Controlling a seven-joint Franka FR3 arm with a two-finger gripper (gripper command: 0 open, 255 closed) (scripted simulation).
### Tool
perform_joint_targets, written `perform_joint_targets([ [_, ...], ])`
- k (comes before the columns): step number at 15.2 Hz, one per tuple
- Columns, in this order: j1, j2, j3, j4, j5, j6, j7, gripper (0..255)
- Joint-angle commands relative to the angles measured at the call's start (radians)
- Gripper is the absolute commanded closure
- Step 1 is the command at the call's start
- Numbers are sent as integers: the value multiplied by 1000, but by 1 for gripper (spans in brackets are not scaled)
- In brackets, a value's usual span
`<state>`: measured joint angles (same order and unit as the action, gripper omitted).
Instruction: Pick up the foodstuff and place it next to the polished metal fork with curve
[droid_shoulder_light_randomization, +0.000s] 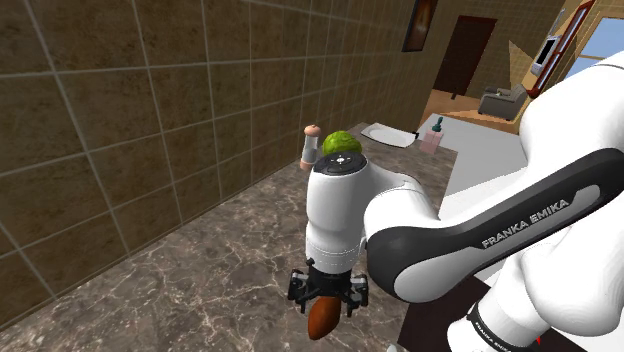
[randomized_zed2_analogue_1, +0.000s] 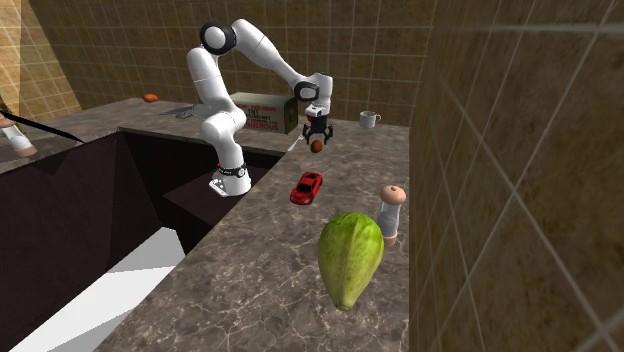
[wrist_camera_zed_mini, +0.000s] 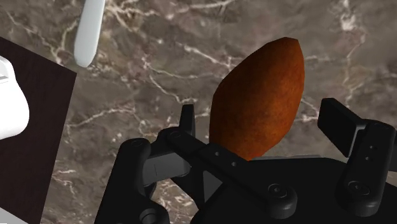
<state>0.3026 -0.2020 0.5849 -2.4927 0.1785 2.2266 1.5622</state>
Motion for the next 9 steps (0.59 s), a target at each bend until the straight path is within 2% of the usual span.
perform_joint_targets([
  [1, 0, 0, 0, 0, 0, 0, 0, 0],
  [2, 0, 0, 0, 0, 0, 0, 0, 0],
  [6, 3, -72, -26, 77, 19, -144, -21, 0],
  [9, 4, -72, -26, 77, 18, -144, -21, 0],
])
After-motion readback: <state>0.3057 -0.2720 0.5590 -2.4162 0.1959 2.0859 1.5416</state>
